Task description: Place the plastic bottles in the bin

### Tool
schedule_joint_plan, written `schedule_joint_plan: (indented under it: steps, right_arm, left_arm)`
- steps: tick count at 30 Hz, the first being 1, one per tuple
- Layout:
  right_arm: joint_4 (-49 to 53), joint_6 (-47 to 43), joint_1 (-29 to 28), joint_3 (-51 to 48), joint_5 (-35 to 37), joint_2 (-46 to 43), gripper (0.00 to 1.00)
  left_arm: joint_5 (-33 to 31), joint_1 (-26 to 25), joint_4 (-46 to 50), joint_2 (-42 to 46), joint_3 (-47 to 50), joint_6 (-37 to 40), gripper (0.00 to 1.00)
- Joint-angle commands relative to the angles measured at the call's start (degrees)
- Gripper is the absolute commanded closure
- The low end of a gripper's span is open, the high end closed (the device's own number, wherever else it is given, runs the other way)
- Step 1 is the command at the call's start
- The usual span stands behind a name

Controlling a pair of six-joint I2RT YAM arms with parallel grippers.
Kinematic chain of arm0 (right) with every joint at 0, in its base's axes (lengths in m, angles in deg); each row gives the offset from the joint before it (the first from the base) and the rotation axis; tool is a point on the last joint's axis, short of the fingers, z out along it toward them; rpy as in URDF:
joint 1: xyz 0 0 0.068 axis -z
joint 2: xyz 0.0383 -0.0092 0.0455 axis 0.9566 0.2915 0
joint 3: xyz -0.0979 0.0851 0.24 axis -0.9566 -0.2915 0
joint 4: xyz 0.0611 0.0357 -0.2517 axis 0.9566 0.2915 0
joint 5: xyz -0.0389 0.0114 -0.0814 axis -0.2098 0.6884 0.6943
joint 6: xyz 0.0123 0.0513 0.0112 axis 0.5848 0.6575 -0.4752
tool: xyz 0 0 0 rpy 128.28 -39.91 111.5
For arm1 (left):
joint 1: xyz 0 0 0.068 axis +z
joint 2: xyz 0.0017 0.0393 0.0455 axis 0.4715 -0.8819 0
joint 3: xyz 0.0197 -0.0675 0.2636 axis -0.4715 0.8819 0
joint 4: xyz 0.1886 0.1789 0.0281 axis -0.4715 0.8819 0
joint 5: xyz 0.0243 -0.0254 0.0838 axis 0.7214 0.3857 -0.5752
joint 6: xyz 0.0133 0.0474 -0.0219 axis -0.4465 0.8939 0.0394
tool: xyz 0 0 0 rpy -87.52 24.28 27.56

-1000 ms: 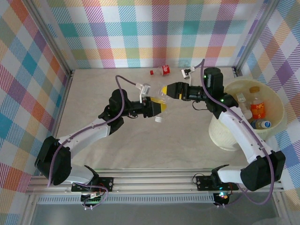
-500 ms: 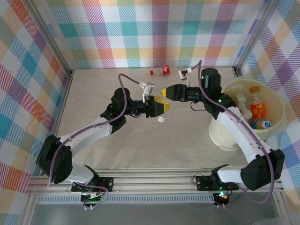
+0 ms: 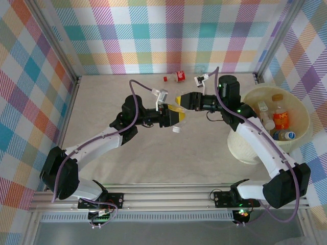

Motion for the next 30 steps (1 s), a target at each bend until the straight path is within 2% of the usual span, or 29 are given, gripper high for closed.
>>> schedule_joint_plan:
  steps: [1,3,6,9,14,19,25,30]
  right_arm:
    - [-0.44,-1.76,-0.43,-0.82,4.52,-1.26,0.53]
    - [-0.12,-1.77,-0.46,-1.08,7.56,-1.86,0.54]
    - [0.84,-1.44,-0.37,-2.38,17.76,-3.6,0.55]
    - [1.46,-1.92,-0.39,-3.44,25.76,-4.93,0.56]
    - [2.49,-6.49,-0.4,-2.56,34.16,-7.73,0.56]
    - [3.29,-13.75,-0.43,-0.26,42.33,-12.28,0.56]
    - [-0.63,-22.73,-0.41,-0.25,53.07,-18.62,0.57]
    - [-4.42,-28.79,-0.4,0.3,62.96,-21.71,0.58]
  left_arm:
    - [1.05,-0.96,0.78,-0.59,-2.17,1.71,0.48]
    - [-0.37,-0.96,2.73,-0.68,-2.61,1.92,0.37]
    - [-3.77,-0.92,7.34,-0.59,-3.67,3.29,0.13]
    - [-4.74,-0.89,7.69,-0.49,-3.33,3.66,0.03]
    - [-7.67,-0.89,9.62,1.13,-2.52,5.02,0.0]
    - [-15.94,-0.95,12.9,3.83,-0.8,6.27,0.0]
    - [-26.86,-0.95,14.88,5.76,1.56,6.17,0.0]
    - [-31.77,-0.89,15.28,5.96,2.88,5.37,0.0]
